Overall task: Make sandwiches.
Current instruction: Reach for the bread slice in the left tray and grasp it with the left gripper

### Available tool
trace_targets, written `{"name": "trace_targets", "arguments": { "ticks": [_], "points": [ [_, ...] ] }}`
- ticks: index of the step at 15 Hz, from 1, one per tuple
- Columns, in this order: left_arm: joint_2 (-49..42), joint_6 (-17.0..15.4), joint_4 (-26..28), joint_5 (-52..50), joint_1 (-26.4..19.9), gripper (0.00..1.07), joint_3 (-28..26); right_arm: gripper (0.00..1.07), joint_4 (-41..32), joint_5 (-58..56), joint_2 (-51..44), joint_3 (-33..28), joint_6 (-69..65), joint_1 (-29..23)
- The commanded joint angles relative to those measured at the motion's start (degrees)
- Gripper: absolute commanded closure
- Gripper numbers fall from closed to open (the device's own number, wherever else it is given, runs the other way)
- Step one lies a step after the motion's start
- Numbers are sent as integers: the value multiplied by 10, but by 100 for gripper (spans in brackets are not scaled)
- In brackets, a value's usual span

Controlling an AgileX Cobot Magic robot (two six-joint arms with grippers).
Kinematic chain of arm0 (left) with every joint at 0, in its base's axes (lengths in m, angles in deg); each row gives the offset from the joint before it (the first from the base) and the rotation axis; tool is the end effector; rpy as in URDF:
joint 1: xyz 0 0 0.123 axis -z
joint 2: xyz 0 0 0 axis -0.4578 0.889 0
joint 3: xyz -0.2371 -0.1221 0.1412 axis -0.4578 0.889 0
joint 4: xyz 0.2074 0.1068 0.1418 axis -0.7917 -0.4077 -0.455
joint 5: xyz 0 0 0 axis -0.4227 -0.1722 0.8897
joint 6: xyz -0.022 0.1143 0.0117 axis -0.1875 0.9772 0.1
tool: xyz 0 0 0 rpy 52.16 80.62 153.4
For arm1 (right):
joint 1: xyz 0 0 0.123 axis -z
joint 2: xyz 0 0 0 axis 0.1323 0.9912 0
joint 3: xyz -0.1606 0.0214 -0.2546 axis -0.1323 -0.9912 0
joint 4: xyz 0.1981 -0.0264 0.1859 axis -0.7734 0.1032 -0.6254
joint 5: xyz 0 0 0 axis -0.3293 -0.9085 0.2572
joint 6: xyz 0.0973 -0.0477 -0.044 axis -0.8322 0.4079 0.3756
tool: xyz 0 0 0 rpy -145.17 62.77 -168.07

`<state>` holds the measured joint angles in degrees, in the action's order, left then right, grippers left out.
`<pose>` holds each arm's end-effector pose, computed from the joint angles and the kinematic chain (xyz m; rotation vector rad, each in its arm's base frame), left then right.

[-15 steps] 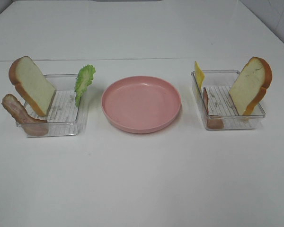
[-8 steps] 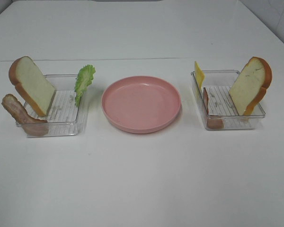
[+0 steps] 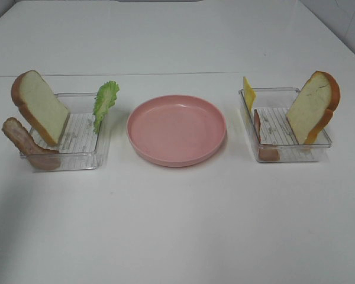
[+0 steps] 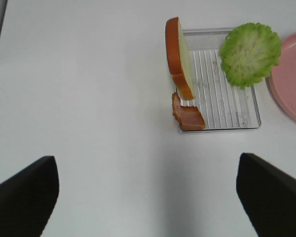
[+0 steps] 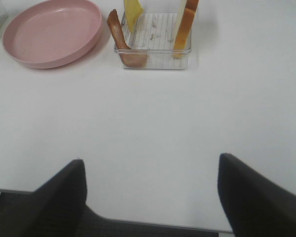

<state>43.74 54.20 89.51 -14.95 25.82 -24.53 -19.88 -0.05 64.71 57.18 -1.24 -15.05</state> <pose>0.2470 0.0030 0.3769 -0.0771 2.4423 -0.0432 0.0218 0.0040 0.2567 -0.1209 2.1287 0.1001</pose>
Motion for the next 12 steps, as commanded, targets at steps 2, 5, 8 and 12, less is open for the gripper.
{"name": "trace_targets", "arguments": {
  "ticks": [2, 5, 8, 12],
  "points": [
    [139, 1, 31, 23, 2, 17, -88, 34, -2, 2, -19, -2, -1, 2],
    [281, 10, 66, 27, -1, 17, -157, 34, -2, 2, -19, -2, -1, 2],
    [374, 28, 86, 14, -1, 17, -197, 34, -2, 2, -19, -2, -1, 2],
    [490, 30, 109, 10, -1, 17, -272, 34, -2, 2, -19, -2, -1, 2]
  ]
}}
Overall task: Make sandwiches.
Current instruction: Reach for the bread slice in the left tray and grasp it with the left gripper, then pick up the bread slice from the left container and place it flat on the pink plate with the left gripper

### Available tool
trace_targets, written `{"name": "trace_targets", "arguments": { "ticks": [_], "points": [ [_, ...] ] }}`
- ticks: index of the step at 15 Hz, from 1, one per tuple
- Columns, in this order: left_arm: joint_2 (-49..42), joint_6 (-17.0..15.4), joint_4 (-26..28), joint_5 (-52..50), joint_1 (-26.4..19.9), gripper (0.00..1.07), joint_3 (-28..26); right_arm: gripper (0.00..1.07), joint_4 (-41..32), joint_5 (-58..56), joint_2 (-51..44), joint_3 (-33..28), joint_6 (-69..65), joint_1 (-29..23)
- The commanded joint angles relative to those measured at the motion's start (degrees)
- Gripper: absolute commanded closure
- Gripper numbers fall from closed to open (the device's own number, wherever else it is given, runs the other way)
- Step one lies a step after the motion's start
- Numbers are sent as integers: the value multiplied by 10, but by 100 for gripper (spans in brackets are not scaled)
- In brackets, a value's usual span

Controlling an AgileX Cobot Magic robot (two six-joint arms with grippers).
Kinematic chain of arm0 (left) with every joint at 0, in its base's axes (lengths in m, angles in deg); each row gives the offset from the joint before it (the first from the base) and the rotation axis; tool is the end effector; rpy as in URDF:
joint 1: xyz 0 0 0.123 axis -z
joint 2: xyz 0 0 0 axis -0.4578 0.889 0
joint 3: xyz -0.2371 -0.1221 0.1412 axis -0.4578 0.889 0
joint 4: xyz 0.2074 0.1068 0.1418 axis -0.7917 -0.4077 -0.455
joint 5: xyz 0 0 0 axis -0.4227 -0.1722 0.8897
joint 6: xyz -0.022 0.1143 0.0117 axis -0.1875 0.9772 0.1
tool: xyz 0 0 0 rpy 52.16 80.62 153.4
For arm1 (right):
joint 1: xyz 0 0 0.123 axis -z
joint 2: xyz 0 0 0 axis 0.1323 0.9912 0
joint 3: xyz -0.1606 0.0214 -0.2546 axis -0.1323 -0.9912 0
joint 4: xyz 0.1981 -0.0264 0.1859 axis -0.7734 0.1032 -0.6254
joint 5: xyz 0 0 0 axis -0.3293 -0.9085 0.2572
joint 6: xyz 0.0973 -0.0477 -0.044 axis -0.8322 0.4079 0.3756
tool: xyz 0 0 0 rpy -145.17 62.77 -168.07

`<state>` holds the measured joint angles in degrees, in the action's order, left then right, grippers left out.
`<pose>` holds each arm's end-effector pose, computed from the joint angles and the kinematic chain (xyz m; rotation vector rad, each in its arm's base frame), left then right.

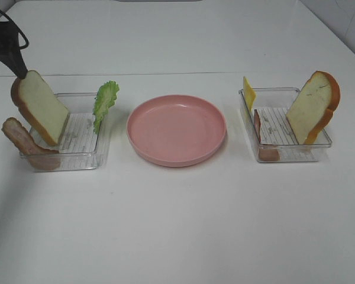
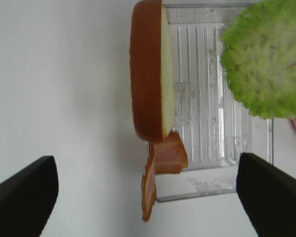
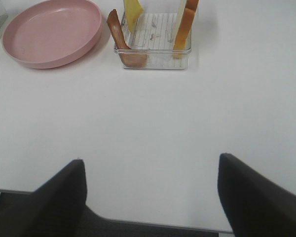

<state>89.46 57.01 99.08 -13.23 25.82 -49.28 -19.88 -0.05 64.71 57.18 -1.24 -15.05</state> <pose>0.4439 -0.0089 0.2391 -0.1155 2.8234 -0.2553 0.0218 0.0040 0.2567 -0.1209 2.1287 0.1001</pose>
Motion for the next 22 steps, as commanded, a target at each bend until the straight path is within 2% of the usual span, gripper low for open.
{"name": "trace_targets", "arguments": {
  "ticks": [1, 2, 5, 11, 12, 13, 14, 15, 16, 17, 22],
  "points": [
    [45, 2, 15, -12, -1, 17, -33, 34, -2, 2, -19, -2, -1, 2],
    [85, 2, 33, -19, -1, 18, -68, 34, -2, 2, -19, -2, -1, 2],
    [143, 10, 64, -19, -1, 21, -107, 34, -2, 2, -19, -2, -1, 2],
    [176, 13, 65, -30, -1, 25, -114, 34, -2, 2, -19, -2, -1, 2],
    [176, 10, 64, -30, -1, 31, -114, 34, -2, 2, -19, -2, -1, 2],
    [176, 2, 61, -30, -1, 43, -114, 34, -2, 2, -19, -2, -1, 2],
    [176, -3, 60, -32, -1, 65, -114, 34, -2, 2, -19, -2, -1, 2],
    [175, -3, 58, -32, -1, 81, -114, 34, -2, 2, -19, -2, -1, 2],
    [174, -3, 58, -32, -1, 89, -114, 34, -2, 2, -19, -2, -1, 2],
    [172, -3, 54, -29, -1, 107, -114, 34, -2, 2, -19, -2, -1, 2],
    [165, -19, 53, -13, -1, 107, -114, 34, -2, 2, -19, -2, -1, 2]
  ]
}}
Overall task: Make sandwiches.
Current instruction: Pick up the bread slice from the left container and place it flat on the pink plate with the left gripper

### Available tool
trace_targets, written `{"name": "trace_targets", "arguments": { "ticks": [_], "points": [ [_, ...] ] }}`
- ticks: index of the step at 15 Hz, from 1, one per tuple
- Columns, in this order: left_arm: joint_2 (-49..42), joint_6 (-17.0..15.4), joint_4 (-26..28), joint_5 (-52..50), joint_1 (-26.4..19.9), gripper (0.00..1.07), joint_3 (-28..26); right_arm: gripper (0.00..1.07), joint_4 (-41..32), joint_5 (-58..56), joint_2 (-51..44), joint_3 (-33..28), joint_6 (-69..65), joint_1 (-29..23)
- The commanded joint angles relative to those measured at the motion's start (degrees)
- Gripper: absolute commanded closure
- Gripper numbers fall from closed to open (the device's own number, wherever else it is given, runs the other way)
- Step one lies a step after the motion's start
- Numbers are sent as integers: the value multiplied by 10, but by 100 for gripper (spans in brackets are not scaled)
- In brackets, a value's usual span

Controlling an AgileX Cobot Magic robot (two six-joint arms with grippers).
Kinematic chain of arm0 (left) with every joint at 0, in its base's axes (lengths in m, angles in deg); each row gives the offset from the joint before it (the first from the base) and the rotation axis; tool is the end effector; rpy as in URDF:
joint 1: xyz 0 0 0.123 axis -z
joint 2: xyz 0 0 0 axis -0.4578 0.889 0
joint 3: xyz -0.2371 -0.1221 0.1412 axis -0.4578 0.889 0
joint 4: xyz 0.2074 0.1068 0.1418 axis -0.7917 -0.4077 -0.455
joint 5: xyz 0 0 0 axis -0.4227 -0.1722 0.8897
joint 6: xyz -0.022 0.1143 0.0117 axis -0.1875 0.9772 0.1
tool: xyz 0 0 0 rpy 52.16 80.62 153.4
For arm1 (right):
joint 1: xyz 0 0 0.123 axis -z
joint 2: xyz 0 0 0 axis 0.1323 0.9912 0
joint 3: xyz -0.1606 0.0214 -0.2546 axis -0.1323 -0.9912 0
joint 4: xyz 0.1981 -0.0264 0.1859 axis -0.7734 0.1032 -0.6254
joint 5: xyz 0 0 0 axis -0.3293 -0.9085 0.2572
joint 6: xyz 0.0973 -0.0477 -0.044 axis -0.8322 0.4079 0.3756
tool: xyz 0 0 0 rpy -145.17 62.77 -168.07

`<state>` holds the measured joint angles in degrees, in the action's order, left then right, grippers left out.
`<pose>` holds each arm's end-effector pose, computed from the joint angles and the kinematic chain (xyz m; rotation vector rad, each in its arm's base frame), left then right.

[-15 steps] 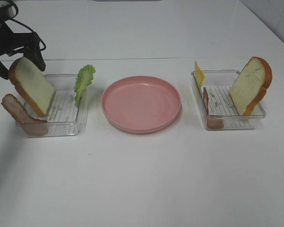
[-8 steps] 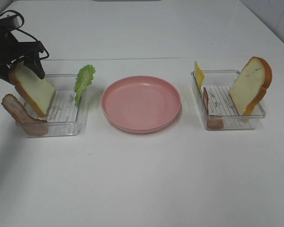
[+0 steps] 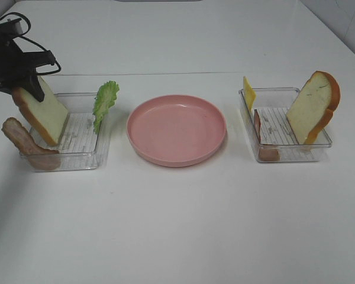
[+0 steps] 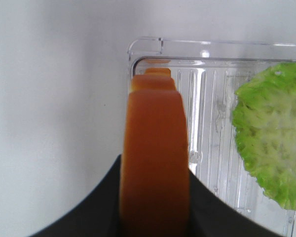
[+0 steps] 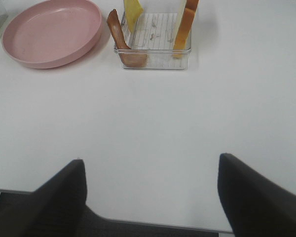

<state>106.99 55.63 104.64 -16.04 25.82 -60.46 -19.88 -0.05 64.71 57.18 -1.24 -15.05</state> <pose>0.5061 -0.0159 0.1554 -0.2357 2.8666 -0.3828 0.0218 0.0040 0.2567 -0.1209 2.1287 0.1001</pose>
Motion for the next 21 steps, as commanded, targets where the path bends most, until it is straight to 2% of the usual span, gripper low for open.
{"name": "trace_targets", "arguments": {
  "ticks": [1, 3, 5, 7, 9, 11, 12, 13, 14, 15, 16, 21],
  "points": [
    [-20, -6, -2, 14, -1, 107, -5, 34, -2, 2, -19, -2, -1, 2],
    [-34, -7, -6, 20, -1, 107, -18, 34, -2, 2, -19, -2, -1, 2],
    [-56, -36, -5, 56, -1, 107, -50, 34, -2, 2, -19, -2, -1, 2],
    [-74, -49, -3, 70, -1, 107, -57, 34, -2, 2, -19, -2, -1, 2],
    [-109, -49, 53, 73, 2, 107, -58, 34, -2, 2, -19, -2, -1, 2],
    [-122, -16, 116, 72, 12, 107, -60, 34, -2, 2, -19, -2, -1, 2],
    [-124, 3, 180, 73, 29, 107, -65, 34, -2, 2, -19, -2, -1, 2],
    [-124, 3, 207, 60, 47, 107, -65, 34, -2, 2, -18, -2, -1, 2],
    [-124, 3, 211, 52, 56, 107, -65, 34, -2, 2, -18, -2, -1, 2],
    [-115, -1, 214, 10, 105, 107, -65, 34, -2, 2, -18, -2, -1, 2],
    [-107, -6, 217, -13, 129, 107, -65, 34, -2, 2, -18, -2, -1, 2],
    [-42, -10, 274, -80, 201, 107, -65, 34, -2, 2, -18, -2, -1, 2]
  ]
}}
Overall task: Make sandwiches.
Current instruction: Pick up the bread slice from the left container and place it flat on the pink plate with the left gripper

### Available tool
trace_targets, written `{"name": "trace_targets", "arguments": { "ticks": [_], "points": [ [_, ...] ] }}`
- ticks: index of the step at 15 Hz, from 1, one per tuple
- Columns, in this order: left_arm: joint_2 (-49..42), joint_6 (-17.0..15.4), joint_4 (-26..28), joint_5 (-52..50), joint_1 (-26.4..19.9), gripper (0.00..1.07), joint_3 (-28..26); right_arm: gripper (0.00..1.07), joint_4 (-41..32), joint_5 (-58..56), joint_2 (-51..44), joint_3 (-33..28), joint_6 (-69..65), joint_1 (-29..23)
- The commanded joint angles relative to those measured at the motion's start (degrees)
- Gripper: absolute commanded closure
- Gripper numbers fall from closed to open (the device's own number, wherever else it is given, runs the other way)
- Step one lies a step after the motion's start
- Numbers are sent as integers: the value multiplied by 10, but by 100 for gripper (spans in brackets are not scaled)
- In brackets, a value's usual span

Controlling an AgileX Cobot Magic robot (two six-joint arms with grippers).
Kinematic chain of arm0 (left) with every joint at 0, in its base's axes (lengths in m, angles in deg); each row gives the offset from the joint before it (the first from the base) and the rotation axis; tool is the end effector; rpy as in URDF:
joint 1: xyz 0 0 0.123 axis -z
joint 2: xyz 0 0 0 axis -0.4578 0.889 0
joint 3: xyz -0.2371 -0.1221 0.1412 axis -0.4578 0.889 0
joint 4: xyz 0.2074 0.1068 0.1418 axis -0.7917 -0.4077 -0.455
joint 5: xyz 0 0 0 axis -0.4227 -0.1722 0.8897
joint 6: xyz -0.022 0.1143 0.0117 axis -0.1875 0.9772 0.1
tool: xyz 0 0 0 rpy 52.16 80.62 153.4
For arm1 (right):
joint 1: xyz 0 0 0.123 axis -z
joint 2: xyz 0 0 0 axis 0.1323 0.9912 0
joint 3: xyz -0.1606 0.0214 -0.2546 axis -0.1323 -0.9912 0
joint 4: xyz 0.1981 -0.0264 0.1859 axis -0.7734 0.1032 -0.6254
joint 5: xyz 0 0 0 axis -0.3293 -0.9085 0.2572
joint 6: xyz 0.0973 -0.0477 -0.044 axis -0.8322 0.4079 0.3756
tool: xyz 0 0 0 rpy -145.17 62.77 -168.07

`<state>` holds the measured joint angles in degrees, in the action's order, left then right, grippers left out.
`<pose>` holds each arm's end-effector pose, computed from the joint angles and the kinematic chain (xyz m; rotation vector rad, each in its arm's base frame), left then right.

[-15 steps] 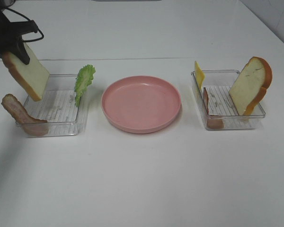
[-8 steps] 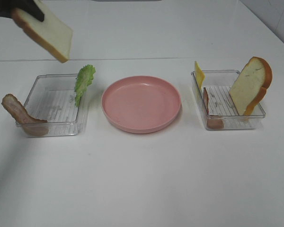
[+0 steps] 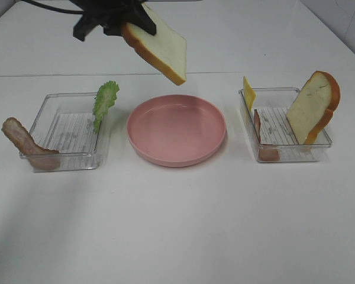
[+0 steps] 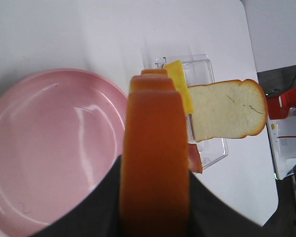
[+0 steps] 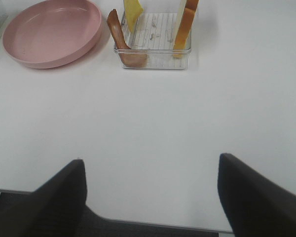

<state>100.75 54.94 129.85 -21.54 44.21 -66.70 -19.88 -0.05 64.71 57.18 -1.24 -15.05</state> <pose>0.4848 -0.2119 0.2695 -0.0393 2.5386 -1.0266 0.0218 0.0040 0.2567 -0.1209 2.1287 0.1001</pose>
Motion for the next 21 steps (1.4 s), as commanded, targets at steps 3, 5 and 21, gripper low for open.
{"name": "trace_targets", "arguments": {
  "ticks": [3, 5, 21],
  "points": [
    [77, 2, 28, -69, 50, 107, -2, 34, -2, 2, -18, -2, -1, 2],
    [96, 3, 37, -84, 56, 107, -2, 34, -2, 2, -18, -2, -1, 2],
    [176, -67, 0, -85, 56, 40, -2, 34, -2, 2, -18, -2, -1, 2]
  ]
}}
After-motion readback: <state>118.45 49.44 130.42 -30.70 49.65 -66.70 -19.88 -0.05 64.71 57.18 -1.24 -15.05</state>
